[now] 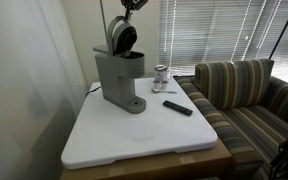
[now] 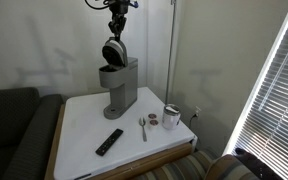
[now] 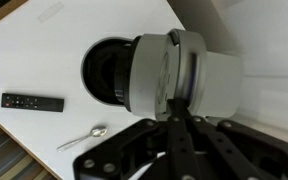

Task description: Open the coffee machine

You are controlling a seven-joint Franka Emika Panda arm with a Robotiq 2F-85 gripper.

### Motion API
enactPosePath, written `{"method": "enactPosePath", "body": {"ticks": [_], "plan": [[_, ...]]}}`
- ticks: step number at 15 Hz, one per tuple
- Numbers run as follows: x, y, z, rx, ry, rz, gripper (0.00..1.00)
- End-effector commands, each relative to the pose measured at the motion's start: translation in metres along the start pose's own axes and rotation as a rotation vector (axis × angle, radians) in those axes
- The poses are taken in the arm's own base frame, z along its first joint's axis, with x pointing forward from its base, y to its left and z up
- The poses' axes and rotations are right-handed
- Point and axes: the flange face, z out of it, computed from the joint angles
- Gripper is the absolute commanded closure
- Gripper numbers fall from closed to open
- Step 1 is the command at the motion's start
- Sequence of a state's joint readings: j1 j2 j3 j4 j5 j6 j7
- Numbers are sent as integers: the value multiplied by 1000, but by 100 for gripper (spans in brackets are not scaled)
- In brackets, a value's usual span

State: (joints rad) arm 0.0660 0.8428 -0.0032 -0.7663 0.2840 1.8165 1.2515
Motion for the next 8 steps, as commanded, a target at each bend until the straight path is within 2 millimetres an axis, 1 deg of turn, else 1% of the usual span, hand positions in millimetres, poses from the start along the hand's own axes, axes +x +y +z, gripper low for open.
{"method": "enactPosePath", "body": {"ticks": [1,6,8], "plan": [[9,0,15,-27,-10,-14,100],[10,0,19,-40,-19,-19,100],[8,1,14,-47,-19,-19,100]]}}
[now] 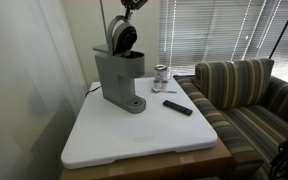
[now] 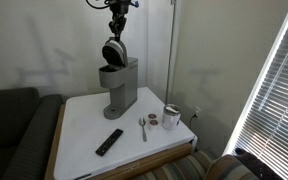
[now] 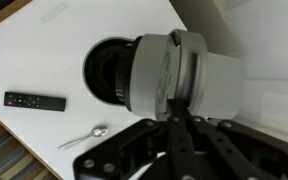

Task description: Open the coffee machine

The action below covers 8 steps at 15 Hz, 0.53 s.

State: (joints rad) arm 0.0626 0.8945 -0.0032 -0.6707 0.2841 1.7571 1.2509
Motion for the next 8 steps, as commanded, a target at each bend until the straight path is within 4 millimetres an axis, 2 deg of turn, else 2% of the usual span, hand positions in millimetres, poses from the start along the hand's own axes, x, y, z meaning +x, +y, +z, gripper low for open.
{"method": "enactPosePath", "body": {"ticks": [1,8], "plan": [[5,4,12,-37,-22,-16,100],[-13,16,-1,-124,-75,-143,100]]}}
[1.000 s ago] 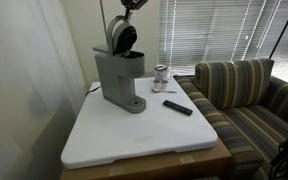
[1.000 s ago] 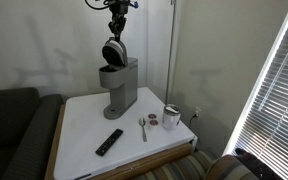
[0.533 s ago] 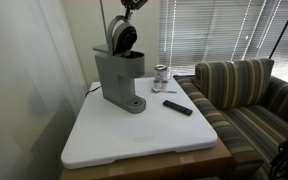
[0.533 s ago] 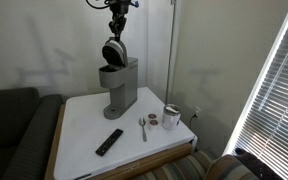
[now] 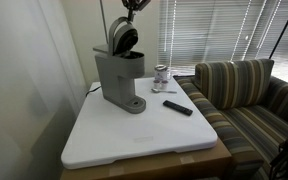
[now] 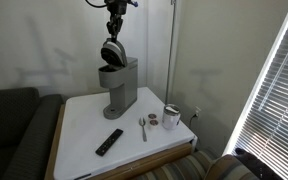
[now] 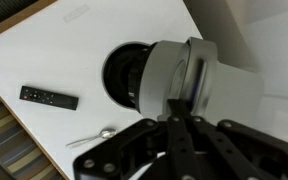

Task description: Open the coffee machine

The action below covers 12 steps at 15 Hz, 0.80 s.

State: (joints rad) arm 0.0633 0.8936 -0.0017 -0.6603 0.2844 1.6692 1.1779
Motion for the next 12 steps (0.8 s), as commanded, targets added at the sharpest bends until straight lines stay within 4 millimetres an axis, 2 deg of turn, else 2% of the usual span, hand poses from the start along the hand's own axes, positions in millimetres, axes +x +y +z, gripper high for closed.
{"method": "enactPosePath", "body": {"ticks": [1,6,12], "plan": [[-9,11,-3,-69,-50,-81,100],[-23,22,-8,-153,-98,-169,100],[-37,37,-24,-258,-114,-330,100]]}}
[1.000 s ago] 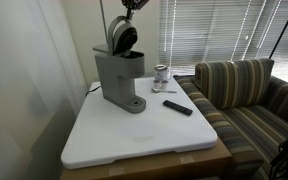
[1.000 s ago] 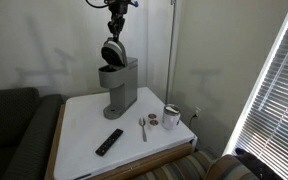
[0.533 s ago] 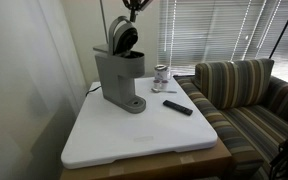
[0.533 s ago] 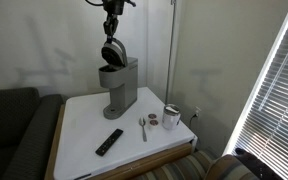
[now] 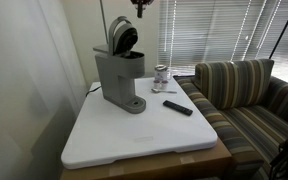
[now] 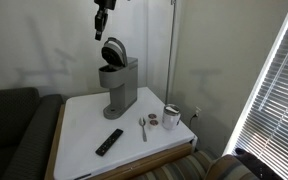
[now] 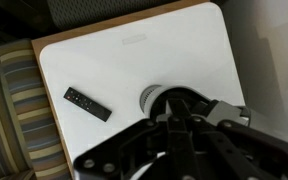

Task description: Open the coffee machine

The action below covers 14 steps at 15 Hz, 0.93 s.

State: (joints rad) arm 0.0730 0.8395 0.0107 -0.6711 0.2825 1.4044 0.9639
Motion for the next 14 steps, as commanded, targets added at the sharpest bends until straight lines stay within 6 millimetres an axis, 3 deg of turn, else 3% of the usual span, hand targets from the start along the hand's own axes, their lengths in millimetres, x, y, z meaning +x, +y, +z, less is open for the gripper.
{"method": "enactPosePath", "body": {"ticks": [1,3,5,6,14], "plan": [[-10,15,-11,-80,11,-117,100],[-13,18,-17,-107,44,-172,100],[-15,18,-21,-128,87,-226,83],[-17,18,-23,-137,100,-244,67],[-33,17,-27,-151,126,-396,11]]}}
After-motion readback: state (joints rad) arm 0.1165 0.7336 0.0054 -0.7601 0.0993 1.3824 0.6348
